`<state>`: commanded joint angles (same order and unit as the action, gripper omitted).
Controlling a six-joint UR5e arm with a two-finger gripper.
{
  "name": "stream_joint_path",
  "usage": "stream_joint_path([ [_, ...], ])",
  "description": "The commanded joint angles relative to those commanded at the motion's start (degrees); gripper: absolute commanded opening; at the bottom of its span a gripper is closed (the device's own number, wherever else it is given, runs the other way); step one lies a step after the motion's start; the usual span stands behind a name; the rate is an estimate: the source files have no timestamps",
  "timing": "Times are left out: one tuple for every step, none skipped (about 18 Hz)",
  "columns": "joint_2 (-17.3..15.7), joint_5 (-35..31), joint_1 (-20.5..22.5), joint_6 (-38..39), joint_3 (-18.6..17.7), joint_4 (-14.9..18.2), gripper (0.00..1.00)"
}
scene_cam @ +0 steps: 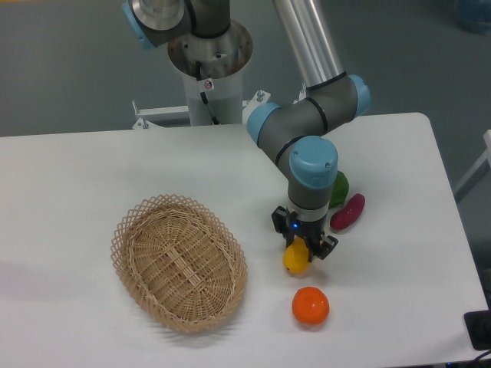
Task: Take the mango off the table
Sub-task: 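Lower the gripper around the yellow mango and close the fingers, then lift the grasped yellow mango up off the table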
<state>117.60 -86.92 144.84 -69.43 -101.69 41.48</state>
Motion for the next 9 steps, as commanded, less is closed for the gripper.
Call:
stream_joint_path([
  [-0.1, 0.1, 0.0, 0.1, 0.1, 0.0, 0.47],
  [-0.2, 0.1, 0.0, 0.2, 0.2, 0.0, 0.46],
  [-0.4, 0.1, 0.0, 0.0, 0.2, 0.0, 0.46],
  [-0.6, 0.1, 0.0, -0.2, 0.2, 0.0, 0.46],
  [-1.1, 0.3, 0.1, -0.1, 0.3, 0.1, 0.46],
  [-1.8, 0.4, 0.1, 0.2, 0.4, 0.1, 0.46],
  [-2.6, 0.6, 0.2, 0.3, 0.6, 0.2, 0.46],
  [-3.9, 1.1, 0.3, 0.3, 0.7, 0.2, 0.46],
  [-5.1, 2.4, 0.4, 0.3, 0.6, 0.3, 0.46],
])
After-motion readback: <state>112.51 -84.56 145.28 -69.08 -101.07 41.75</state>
